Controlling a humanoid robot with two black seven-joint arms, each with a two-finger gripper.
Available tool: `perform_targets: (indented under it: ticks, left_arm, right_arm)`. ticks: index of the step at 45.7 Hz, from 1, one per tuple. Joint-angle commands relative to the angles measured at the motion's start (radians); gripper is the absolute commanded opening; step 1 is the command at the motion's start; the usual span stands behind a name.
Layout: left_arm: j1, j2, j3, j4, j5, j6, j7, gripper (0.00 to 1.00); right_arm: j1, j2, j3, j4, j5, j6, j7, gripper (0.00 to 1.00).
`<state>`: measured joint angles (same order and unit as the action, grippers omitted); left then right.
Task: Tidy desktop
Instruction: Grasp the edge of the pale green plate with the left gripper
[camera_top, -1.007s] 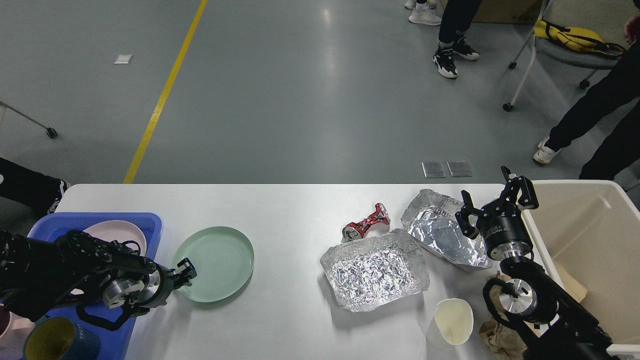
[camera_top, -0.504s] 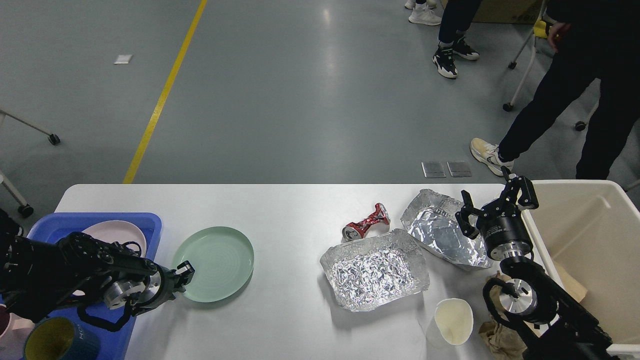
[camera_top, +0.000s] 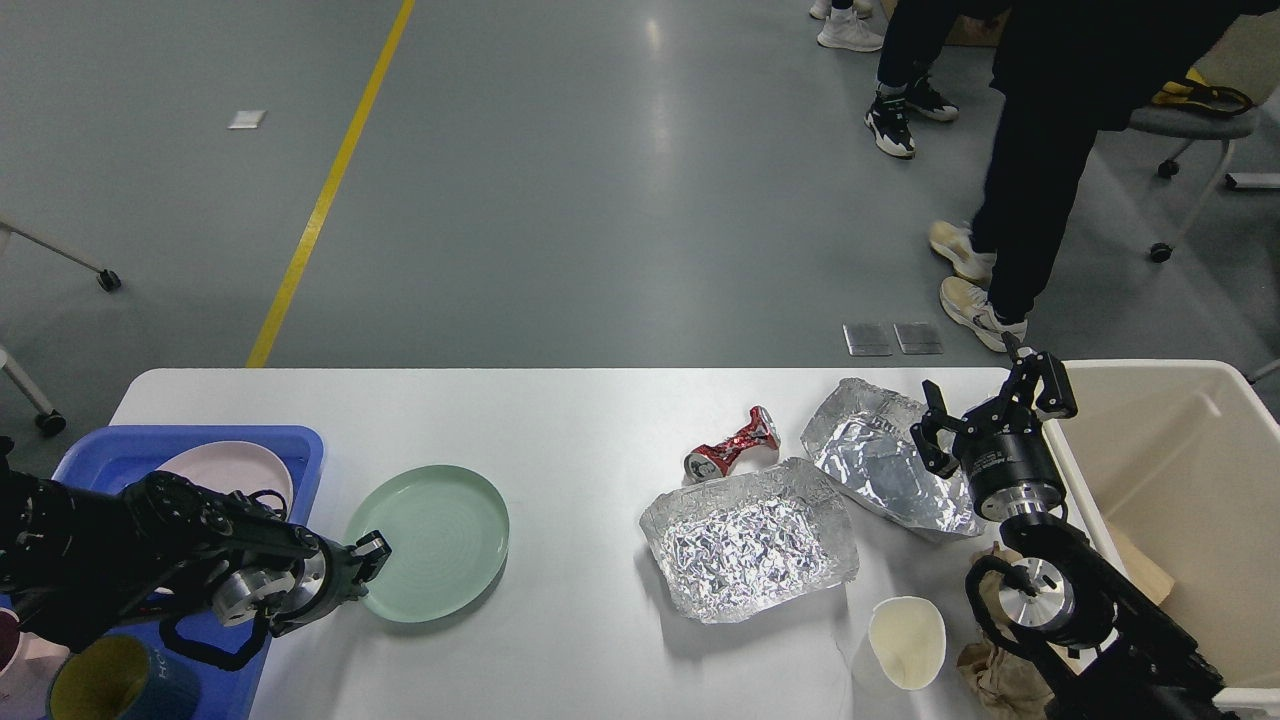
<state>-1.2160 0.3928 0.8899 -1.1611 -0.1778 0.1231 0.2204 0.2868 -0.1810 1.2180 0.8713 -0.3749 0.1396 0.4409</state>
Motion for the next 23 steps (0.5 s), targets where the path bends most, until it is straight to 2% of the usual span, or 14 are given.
perform_targets:
  ticks: [1, 16, 23]
  left_arm:
    - [0.000, 0.000, 0.000, 0.000, 0.000, 0.000, 0.001, 0.00]
    - [-0.030, 0.006, 0.001, -0.023, 0.003, -0.017, 0.011, 0.00]
    - [-0.152, 0.061, 0.030, -0.089, 0.006, -0.106, 0.031, 0.00]
  right_arm:
    - [0.000, 0.000, 0.000, 0.000, -0.001, 0.000, -0.001, 1.00]
    - [0.000, 0.000, 0.000, 0.000, 0.001, 0.000, 0.001, 1.00]
    - [0.000, 0.000, 0.000, 0.000, -0.001, 0.000, -0.001, 1.00]
